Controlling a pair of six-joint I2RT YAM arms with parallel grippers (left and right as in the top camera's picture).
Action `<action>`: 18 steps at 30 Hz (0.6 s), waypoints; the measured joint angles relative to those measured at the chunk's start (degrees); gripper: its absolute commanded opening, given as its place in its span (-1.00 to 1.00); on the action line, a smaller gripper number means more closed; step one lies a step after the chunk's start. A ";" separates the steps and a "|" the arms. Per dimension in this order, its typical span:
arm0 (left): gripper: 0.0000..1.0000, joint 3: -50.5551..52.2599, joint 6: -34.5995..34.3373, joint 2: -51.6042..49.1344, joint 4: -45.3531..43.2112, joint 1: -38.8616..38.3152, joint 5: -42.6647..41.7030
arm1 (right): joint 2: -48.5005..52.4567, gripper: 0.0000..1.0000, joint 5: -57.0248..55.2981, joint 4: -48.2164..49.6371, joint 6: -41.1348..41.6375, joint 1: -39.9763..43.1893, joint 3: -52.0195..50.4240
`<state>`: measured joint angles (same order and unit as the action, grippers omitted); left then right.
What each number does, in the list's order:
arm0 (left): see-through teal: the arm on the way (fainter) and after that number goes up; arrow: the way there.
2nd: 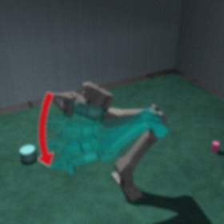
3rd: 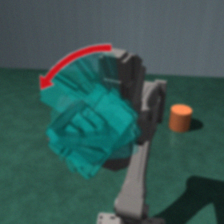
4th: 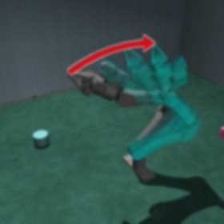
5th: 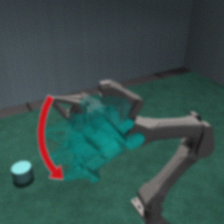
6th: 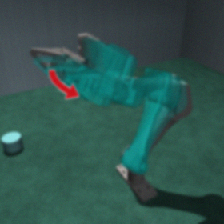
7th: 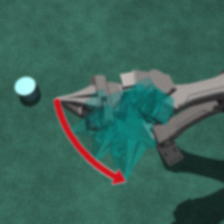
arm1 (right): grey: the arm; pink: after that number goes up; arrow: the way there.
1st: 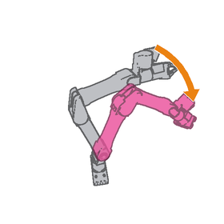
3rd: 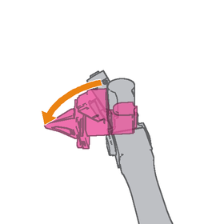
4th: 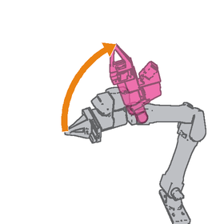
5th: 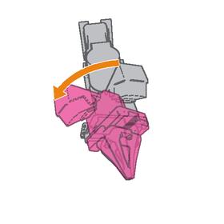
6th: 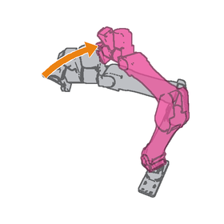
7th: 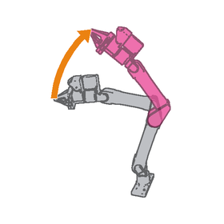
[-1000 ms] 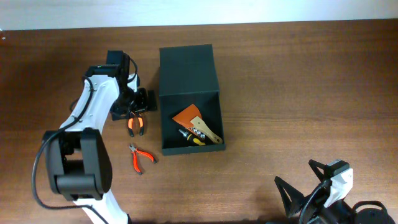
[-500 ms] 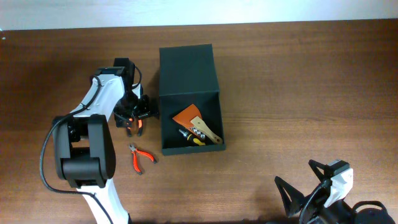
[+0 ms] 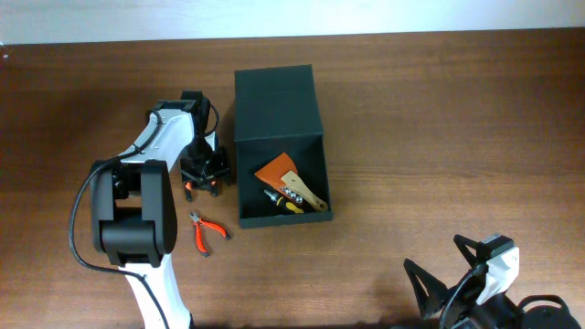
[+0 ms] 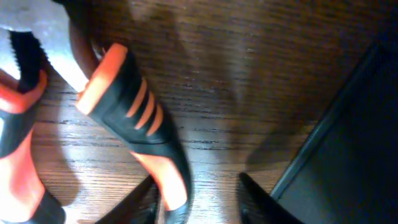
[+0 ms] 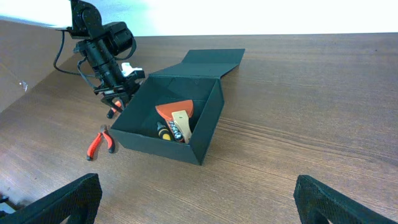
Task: Pack container
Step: 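Close the left gripper on the long-nose pliers handles and lift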
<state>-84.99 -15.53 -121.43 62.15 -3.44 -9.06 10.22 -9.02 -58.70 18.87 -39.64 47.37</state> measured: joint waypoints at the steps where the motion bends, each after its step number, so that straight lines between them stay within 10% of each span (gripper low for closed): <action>1: -0.49 0.00 -0.17 0.00 0.00 0.00 -0.02 | 0.00 0.98 0.00 0.02 0.00 0.00 0.00; 6: -0.95 0.00 -0.79 0.00 0.02 0.00 0.04 | 0.00 0.98 0.00 0.02 0.02 0.00 0.00; 18: -0.96 -0.09 -1.62 0.00 0.15 0.02 0.02 | 0.00 0.98 0.00 0.02 0.04 0.00 0.00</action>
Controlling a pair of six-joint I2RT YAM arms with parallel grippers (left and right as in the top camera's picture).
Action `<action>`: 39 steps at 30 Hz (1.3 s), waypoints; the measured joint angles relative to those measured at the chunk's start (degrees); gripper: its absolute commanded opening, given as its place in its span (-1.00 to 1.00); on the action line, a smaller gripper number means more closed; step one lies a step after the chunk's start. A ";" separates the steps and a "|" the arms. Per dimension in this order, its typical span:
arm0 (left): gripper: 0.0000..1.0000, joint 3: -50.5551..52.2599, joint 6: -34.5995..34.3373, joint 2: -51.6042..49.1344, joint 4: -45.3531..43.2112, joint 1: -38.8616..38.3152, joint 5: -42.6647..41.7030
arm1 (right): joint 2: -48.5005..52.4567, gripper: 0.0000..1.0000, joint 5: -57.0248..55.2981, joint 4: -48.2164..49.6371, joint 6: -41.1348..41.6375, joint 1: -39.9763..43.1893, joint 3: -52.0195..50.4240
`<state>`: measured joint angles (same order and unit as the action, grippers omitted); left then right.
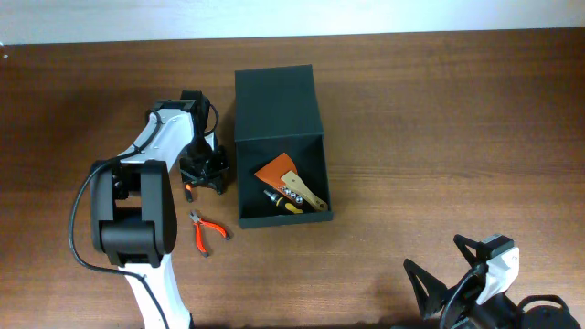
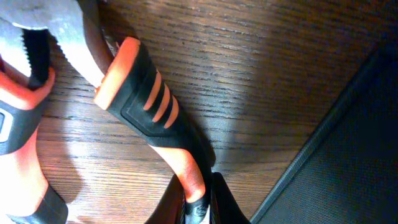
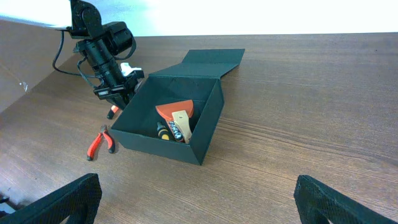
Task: Pack container
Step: 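Close the left gripper on the long-nose pliers handles and lift, then carry the long-nose pliers into the box and release them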
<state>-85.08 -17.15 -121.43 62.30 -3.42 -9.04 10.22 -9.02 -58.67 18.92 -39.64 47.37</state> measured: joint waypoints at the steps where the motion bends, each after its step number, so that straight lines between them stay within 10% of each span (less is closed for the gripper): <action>1: -0.96 0.00 -0.17 0.02 -0.04 0.00 0.00 | 0.00 0.98 0.00 0.00 0.00 0.00 0.00; 27: -0.96 0.00 -4.31 17.73 -2.54 -1.03 0.02 | 0.00 0.98 0.00 0.00 0.15 0.00 0.00; 39: -0.96 -0.22 -24.76 25.00 -3.41 -17.59 1.44 | 0.00 0.98 0.00 0.00 0.15 0.00 0.00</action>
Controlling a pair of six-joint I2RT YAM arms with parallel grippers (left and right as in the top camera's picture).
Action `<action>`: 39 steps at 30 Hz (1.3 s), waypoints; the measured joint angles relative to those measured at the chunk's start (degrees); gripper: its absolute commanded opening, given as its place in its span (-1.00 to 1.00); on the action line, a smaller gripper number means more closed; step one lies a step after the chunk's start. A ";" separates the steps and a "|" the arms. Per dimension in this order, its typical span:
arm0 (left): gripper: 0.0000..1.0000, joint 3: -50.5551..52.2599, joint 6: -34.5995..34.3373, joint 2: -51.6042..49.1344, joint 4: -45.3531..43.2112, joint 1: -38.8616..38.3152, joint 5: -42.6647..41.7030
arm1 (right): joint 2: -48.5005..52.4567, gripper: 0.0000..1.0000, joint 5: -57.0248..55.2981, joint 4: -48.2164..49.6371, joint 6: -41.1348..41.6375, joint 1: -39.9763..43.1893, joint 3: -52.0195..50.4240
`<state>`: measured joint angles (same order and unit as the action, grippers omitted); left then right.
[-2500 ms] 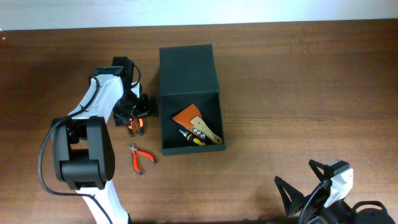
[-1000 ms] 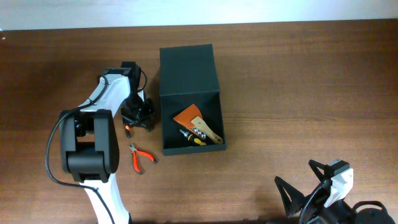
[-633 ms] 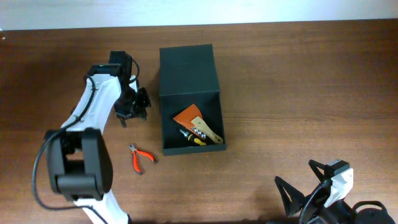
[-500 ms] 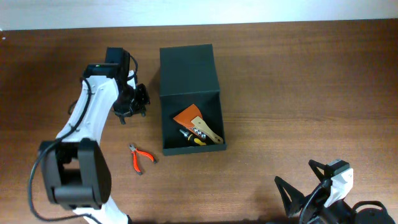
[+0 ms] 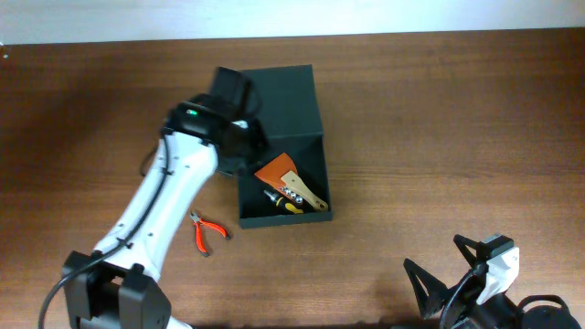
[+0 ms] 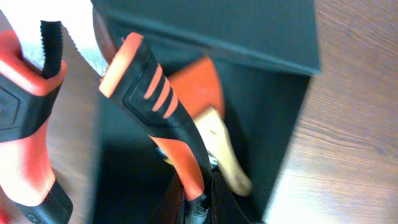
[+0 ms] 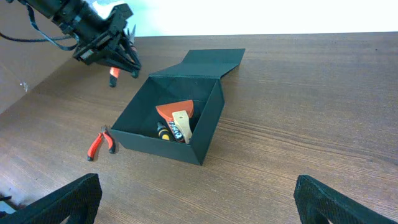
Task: Pack container
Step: 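Carry the long-nose pliers into the box and release them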
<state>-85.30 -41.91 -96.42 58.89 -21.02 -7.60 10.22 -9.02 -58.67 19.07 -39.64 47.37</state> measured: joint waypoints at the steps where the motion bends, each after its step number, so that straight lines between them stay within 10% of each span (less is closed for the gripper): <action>1: -0.96 0.00 -2.78 0.00 0.00 -1.57 0.35 | 0.00 0.98 0.00 0.00 -0.02 0.00 0.00; 19: -0.96 -0.09 -48.39 -3.41 -2.14 -14.97 6.08 | 0.00 0.98 0.00 0.00 -0.02 0.00 0.00; 39: -0.96 -0.11 -53.62 -14.43 -14.62 -14.97 6.12 | 0.00 0.98 0.00 0.00 0.00 0.00 0.00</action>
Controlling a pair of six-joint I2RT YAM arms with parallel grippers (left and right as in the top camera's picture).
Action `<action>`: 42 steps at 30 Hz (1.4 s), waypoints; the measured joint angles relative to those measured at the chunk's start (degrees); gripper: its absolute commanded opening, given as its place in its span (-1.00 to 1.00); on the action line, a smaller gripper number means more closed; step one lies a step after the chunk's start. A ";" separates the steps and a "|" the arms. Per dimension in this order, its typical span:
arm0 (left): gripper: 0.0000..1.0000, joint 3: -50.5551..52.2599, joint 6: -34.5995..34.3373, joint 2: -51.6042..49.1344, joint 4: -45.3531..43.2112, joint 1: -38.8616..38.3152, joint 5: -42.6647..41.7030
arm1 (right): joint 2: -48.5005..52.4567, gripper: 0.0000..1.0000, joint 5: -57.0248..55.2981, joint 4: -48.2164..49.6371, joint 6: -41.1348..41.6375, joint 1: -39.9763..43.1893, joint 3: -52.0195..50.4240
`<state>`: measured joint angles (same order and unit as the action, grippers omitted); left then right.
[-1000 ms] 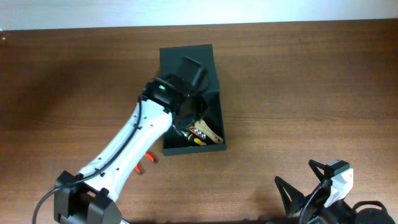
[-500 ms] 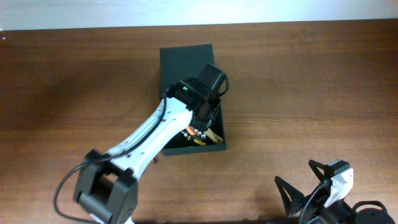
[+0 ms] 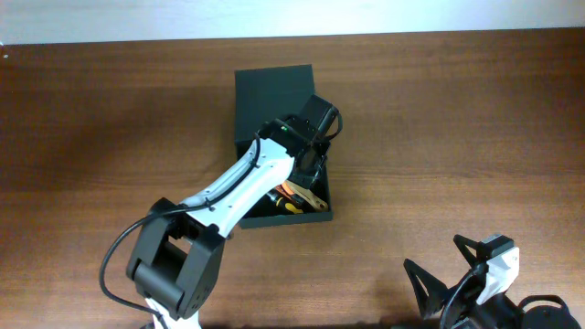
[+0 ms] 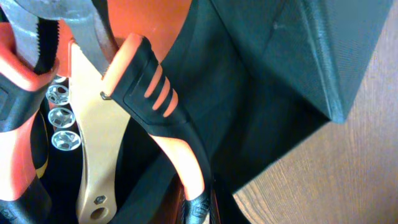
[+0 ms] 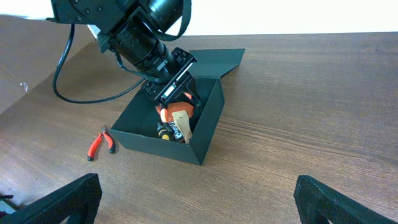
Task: Pack container
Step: 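Carry the long-nose pliers into the box and release them, then move the left gripper down to the red-handled pliers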
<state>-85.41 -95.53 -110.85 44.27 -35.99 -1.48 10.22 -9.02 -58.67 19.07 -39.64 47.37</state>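
Observation:
The dark green box (image 3: 315, 217) stands open mid-table, its lid (image 3: 274, 96) folded back. My left gripper (image 4: 199, 211) is shut on one handle of the large orange-and-black pliers (image 4: 155, 118). It holds them low inside the box by the right wall (image 4: 298, 62), over a wooden-handled orange scraper (image 4: 93, 149) and some sockets (image 4: 62, 118). The overhead view shows the left gripper (image 3: 306, 172) inside the box. A yellow-and-black screwdriver (image 5: 163, 130) also lies in there. My right gripper (image 5: 199, 205) stands open near the front right of the table, with nothing between its fingers.
Small red pliers (image 5: 99, 142) lie on the wooden table (image 5: 298, 124) left of the box's front corner. My left arm (image 3: 228, 196) stretches across the box's left side.
My left gripper, still holding the large pliers, has gone from above the box's back left edge to down inside the box near its right wall. The right arm has not moved.
The left gripper first stood open around a handle of the large pliers on the table left of the box. Then it was shut on that handle. Later it held the pliers up over the box edge, and now holds them inside the box.

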 measured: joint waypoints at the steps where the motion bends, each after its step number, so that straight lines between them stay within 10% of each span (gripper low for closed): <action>1: -0.96 0.00 -0.17 -0.33 0.00 0.00 -0.02 | 0.00 0.98 0.00 0.00 -0.02 0.00 0.00; 5: -0.91 0.00 -0.59 -2.03 -0.02 0.00 -0.33 | 0.00 0.98 0.00 0.00 0.00 0.00 0.00; 10: -0.22 0.00 -1.22 -3.06 -0.02 0.00 -0.66 | 0.00 0.98 0.00 0.00 -0.02 0.00 0.00; 22: -0.18 -0.20 1.66 -1.86 0.85 0.20 -0.61 | 0.00 0.98 0.00 0.00 -0.02 0.00 0.00; 29: 0.96 -0.37 12.61 14.71 14.75 2.10 3.69 | 0.00 0.98 0.00 0.00 -0.02 0.00 0.00; 42: 0.99 10.67 20.96 41.18 29.49 7.30 18.45 | 0.00 0.98 0.00 0.02 -0.02 0.00 0.00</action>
<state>-74.74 -74.56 -69.67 73.76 -28.69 16.97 10.22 -9.02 -58.65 19.05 -39.64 47.37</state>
